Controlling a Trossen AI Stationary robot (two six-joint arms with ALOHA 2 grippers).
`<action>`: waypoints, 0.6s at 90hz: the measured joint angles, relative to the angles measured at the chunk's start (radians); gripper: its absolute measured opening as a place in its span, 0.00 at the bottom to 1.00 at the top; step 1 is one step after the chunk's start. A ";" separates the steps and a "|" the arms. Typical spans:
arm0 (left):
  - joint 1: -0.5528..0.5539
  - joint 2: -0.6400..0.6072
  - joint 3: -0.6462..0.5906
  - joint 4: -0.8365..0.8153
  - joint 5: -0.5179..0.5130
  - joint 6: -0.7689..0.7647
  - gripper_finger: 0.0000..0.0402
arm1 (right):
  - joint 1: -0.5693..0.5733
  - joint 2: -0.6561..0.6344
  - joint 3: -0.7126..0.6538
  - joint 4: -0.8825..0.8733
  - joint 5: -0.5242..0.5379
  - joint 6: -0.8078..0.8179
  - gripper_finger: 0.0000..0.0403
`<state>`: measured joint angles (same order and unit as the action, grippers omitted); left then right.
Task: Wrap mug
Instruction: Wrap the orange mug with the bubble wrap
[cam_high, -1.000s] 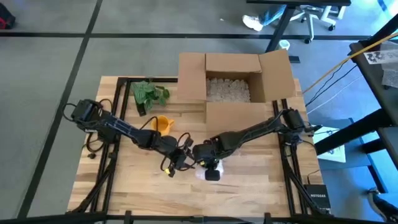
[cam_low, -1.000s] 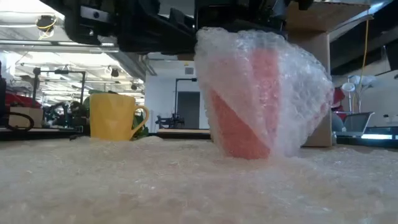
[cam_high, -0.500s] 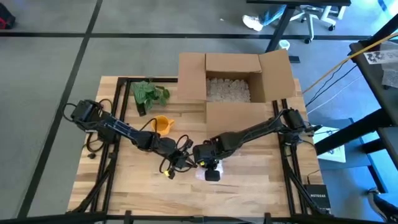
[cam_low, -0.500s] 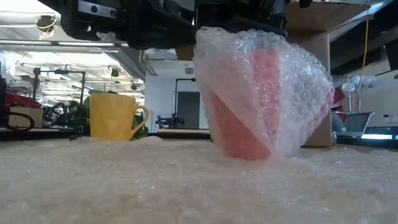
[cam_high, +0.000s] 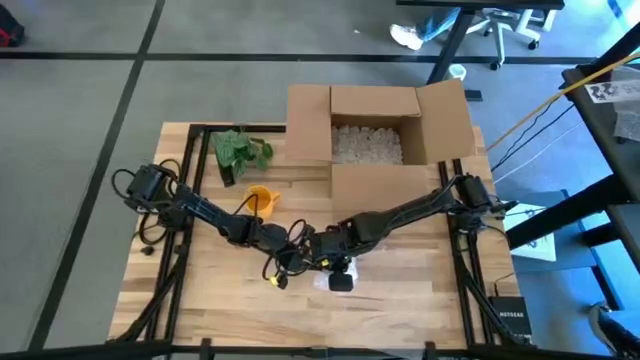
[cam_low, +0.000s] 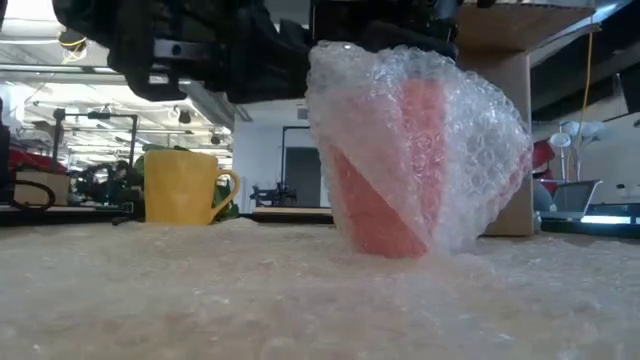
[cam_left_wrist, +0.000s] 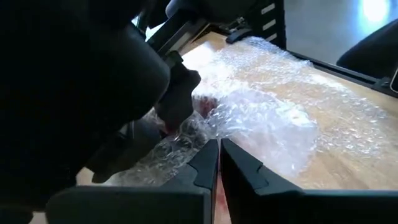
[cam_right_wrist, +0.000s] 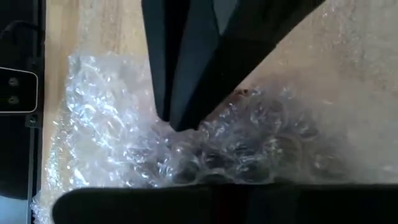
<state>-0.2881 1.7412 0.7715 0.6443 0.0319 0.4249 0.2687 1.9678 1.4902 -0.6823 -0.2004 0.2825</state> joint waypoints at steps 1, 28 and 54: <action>0.000 0.000 0.000 0.000 0.000 -0.001 0.00 | 0.000 0.000 0.000 0.000 0.001 0.000 0.00; 0.003 0.000 0.000 -0.016 0.000 -0.010 0.00 | 0.000 -0.073 0.000 0.000 0.024 0.000 0.00; 0.014 0.000 0.000 -0.022 0.000 -0.020 0.00 | 0.000 -0.201 0.002 -0.021 0.098 0.014 0.00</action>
<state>-0.2737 1.7412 0.7719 0.6220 0.0319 0.4051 0.2687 1.7665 1.4921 -0.7028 -0.1020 0.2967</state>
